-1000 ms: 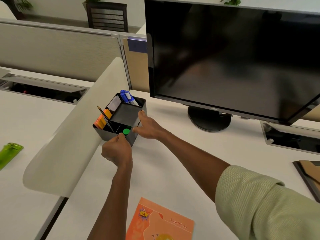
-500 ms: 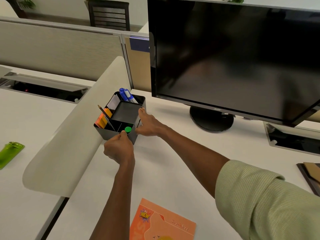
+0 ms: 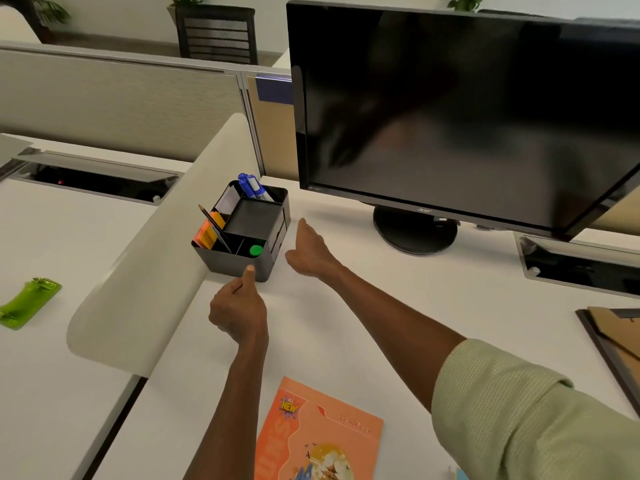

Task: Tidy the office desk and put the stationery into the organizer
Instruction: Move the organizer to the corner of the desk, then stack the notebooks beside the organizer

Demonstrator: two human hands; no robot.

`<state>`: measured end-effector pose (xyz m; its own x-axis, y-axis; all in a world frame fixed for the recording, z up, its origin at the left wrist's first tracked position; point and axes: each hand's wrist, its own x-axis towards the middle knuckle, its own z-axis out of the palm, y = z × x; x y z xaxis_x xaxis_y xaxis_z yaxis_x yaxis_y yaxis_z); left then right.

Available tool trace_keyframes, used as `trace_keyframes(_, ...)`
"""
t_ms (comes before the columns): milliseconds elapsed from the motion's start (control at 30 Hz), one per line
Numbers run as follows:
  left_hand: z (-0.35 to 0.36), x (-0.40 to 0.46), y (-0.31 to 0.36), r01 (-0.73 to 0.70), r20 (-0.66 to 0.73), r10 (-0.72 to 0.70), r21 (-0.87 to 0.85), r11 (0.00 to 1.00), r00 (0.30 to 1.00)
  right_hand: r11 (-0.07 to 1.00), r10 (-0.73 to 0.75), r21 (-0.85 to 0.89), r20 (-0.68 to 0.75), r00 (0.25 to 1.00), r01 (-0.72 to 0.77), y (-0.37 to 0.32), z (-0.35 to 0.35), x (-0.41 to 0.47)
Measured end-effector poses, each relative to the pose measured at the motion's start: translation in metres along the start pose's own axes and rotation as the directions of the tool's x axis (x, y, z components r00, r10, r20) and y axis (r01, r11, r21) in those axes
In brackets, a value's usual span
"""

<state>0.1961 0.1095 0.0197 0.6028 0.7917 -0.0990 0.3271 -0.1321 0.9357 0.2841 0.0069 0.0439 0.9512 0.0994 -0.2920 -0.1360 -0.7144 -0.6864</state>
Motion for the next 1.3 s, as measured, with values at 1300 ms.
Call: trace_keyframes(1300,-0.137,-0.135,-0.079,-0.394,0.642,0.085,0.356,0.847,0.762,0.99,0.128,-0.031,-0.193,0.973,-0.136,0.237,-0.035,-0.342)
